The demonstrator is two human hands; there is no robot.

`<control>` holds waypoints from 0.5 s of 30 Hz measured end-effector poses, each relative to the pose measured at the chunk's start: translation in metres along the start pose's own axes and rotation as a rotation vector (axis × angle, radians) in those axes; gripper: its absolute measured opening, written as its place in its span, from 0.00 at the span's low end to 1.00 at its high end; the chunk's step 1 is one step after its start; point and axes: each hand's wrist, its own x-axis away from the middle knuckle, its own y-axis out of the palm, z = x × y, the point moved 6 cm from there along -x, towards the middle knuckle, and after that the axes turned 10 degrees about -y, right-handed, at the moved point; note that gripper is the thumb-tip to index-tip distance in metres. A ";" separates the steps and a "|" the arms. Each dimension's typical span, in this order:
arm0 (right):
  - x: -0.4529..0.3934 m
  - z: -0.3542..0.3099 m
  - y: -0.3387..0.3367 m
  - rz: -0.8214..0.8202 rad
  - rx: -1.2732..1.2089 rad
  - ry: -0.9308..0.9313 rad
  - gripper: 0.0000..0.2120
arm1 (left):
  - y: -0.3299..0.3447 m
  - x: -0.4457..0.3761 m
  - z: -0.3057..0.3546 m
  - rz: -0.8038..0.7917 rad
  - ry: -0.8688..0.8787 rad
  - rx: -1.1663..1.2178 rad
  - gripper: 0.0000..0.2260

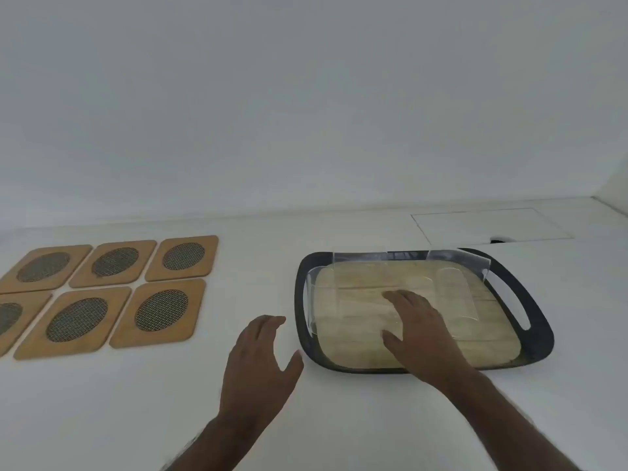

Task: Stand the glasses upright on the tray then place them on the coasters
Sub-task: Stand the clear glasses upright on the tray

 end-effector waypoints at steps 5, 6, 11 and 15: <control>-0.006 0.004 0.014 -0.192 0.235 -0.094 0.33 | 0.004 0.004 0.015 0.006 0.004 0.006 0.25; -0.008 0.002 0.017 -0.209 0.258 -0.098 0.34 | 0.004 0.003 0.014 0.010 0.011 0.002 0.25; -0.020 0.008 0.024 -0.228 0.318 -0.073 0.32 | 0.003 0.000 0.019 0.035 0.029 -0.002 0.24; -0.024 0.013 0.027 -0.224 0.345 -0.042 0.29 | 0.006 -0.009 0.019 0.038 0.031 -0.008 0.25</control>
